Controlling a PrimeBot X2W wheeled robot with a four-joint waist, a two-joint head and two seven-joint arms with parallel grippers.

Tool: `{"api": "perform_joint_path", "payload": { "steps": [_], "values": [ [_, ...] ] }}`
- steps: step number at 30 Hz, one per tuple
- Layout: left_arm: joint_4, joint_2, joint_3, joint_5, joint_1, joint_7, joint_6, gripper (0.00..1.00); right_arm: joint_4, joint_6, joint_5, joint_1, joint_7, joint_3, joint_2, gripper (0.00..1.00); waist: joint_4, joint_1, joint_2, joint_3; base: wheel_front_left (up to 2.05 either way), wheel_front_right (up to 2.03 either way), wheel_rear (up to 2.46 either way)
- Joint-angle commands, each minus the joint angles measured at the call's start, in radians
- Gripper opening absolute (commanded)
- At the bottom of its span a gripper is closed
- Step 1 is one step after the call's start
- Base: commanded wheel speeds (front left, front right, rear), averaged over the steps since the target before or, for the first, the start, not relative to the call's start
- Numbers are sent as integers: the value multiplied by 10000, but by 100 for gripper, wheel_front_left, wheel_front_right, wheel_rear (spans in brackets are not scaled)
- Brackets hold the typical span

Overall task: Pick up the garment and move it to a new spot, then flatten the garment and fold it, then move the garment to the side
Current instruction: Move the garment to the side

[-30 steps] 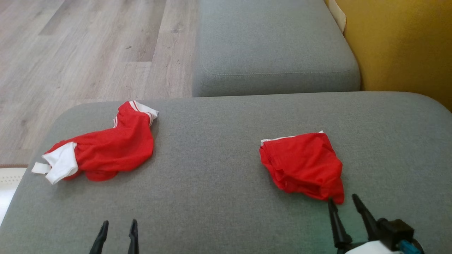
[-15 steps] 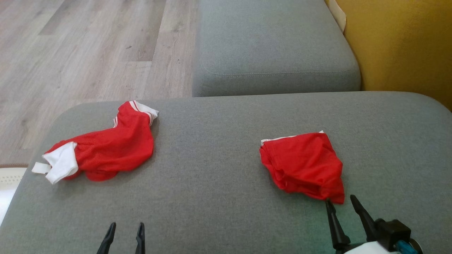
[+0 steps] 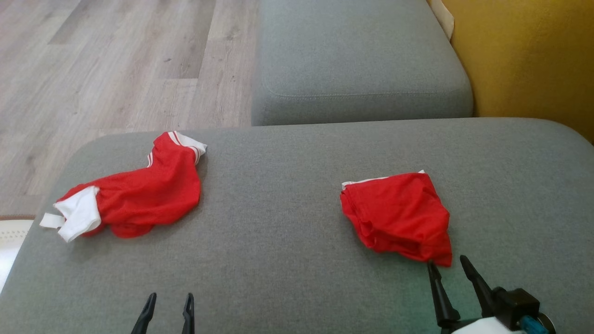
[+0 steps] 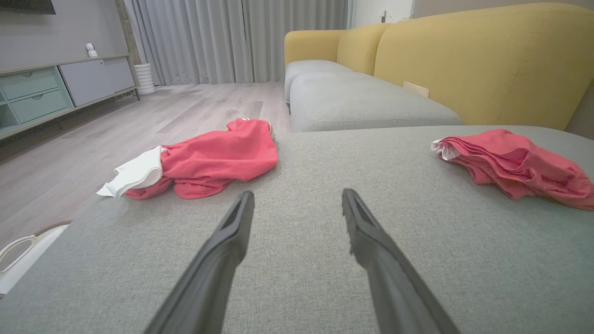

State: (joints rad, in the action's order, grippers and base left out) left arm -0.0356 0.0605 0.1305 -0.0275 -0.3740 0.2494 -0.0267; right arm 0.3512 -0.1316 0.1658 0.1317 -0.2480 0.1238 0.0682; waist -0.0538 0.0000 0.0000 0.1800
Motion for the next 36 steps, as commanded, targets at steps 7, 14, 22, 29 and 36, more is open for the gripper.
{"api": "perform_joint_path", "payload": {
  "steps": [7,14,22,29,36],
  "values": [
    [338,-101,-139,122,721,124,-106,100,-379,9,-41,-378,-137,185,34,100,-1,0,0,-111,0,0,0],
    [392,-101,-4,176,817,124,-182,100,-435,9,-15,-491,-137,156,73,100,-52,0,0,-336,0,0,0],
    [487,-102,376,196,1226,124,-128,100,-439,9,124,-1379,-137,-59,435,100,-170,0,0,-920,0,0,0],
    [478,-102,828,245,1811,124,-49,100,1157,9,428,-3039,13,-237,1007,100,-182,0,0,-1525,0,0,0],
    [478,-102,1126,294,2305,124,44,100,3387,9,1480,-4764,1215,-318,1462,100,-249,0,0,-2091,0,0,0]
  ]
}}
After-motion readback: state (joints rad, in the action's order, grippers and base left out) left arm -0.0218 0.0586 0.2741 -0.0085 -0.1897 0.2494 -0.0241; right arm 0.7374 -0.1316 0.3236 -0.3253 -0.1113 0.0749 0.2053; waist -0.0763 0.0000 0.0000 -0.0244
